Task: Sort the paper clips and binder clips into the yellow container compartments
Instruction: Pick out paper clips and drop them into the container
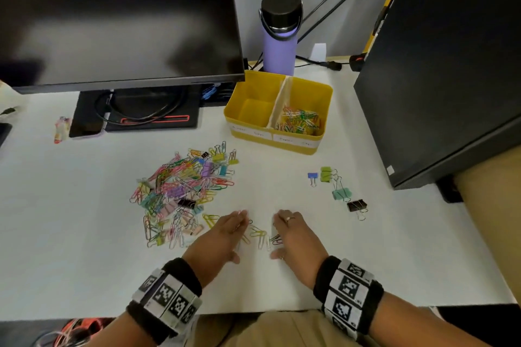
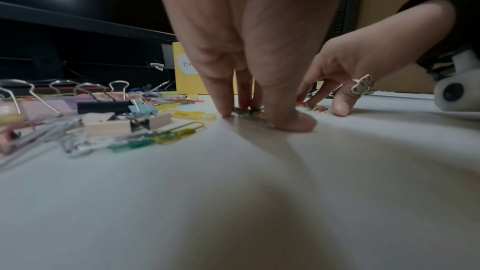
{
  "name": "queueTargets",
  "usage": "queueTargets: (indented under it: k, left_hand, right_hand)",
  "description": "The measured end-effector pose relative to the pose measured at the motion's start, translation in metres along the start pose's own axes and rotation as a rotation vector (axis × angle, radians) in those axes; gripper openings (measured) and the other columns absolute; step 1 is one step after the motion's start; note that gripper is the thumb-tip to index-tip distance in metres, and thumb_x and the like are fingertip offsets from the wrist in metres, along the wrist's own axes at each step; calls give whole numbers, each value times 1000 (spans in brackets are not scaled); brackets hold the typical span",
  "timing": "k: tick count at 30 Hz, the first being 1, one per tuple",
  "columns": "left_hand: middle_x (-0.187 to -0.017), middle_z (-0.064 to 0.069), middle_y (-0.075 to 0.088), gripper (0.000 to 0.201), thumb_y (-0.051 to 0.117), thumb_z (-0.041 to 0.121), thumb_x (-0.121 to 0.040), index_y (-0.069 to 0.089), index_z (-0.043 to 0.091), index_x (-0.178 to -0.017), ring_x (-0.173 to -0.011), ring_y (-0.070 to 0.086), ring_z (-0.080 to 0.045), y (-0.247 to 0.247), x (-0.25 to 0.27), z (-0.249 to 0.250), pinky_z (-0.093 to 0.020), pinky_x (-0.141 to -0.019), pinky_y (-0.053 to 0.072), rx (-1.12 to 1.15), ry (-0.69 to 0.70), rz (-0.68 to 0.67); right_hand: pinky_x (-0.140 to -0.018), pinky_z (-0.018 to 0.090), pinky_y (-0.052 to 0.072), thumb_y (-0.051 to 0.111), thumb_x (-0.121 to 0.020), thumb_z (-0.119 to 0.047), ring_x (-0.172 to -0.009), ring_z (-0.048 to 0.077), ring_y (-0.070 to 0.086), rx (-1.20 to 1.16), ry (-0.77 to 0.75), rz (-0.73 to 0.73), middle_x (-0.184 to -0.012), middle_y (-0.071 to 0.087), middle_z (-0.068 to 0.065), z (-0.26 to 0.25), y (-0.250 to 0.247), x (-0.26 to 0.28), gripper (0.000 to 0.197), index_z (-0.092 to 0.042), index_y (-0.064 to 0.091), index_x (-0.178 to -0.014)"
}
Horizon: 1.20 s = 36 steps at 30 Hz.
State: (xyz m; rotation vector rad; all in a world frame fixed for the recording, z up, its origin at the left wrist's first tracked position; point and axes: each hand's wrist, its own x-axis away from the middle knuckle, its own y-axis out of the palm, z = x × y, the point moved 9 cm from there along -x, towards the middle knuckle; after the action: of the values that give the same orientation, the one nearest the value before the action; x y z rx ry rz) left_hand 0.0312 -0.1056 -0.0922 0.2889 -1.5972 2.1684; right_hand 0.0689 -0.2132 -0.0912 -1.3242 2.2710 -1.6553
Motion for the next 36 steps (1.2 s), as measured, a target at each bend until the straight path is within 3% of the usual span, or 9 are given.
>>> queueTargets:
  k: [1,3,8,14,23,27,30,33,36]
  left_hand:
    - [-137,-14,51,85,88,12,-51,52,1,-128,-121,55,-27,2,-3,-5,-19,-91,51,-12,-26,1]
    - [-105,-10,71,73,91,4,-37,68,7,-106,-88,70,-25,-3,-8,-7,-22,-64,60,-31,-21,66]
    - [-128,-12,53,48,68,8,-79,56,8,-126,-120,47,-27,-33,-12,-7,-23,-96,40,215,-106,259]
    - [-97,-19,66,44,72,-20,-58,70,1,-96,-82,65,-34,-34,32,-50,-32,-56,60,124,-311,394]
    - [-62,2,60,40,91,9,-42,73,19,-76,-54,61,-16,-19,10,-17,-19,-35,46,-55,-189,222]
    - [-81,-5,64,45,83,4,-62,68,11,-105,-69,65,-19,-19,22,-22,-21,-43,53,116,-208,311]
    - [-117,-16,63,38,58,23,-88,58,4,-121,-104,64,-31,-22,31,-30,-35,-78,58,144,-244,324]
    - [-154,-7,21,88,-7,62,-85,26,6,-144,-141,21,-19,-3,25,-19,-33,-112,15,129,-183,130]
    - [-156,-2,0,105,-18,72,-70,10,7,-147,-143,-4,-13,11,22,-13,-27,-112,-3,228,-190,92]
  right_hand:
    - [-109,29,33,53,-89,-13,-134,22,26,-5,-29,3,-149,27,9,-3,1,-2,59,-7,25,-141]
    - [-106,31,36,47,-89,0,-131,22,33,-38,-76,29,-143,38,10,-6,-2,-5,46,-6,39,-134]
    - [-97,25,43,58,-77,12,-117,29,50,-199,-112,256,-123,55,17,13,-35,0,44,-4,59,-117]
    - [-96,16,33,57,-87,-7,-119,21,40,-158,34,155,-125,44,8,39,-30,-1,40,-11,47,-126]
    - [-87,21,36,44,-88,2,-107,28,52,-194,-83,91,-113,56,14,0,-12,-20,27,-2,58,-111]
    - [-88,18,36,48,-89,0,-108,25,52,-211,-134,172,-113,59,12,4,-30,-17,27,-4,60,-113]
    - [-99,17,30,46,-91,-2,-122,23,44,-171,-215,168,-128,54,9,1,-31,-17,35,-9,53,-125]
    - [-110,17,14,39,-94,-1,-141,13,16,-113,-339,11,-151,30,1,-19,-15,-24,49,-16,31,-141]
    - [-113,20,6,36,-97,-9,-143,10,-4,69,-434,-109,-156,11,-6,-32,4,-29,53,-19,15,-145]
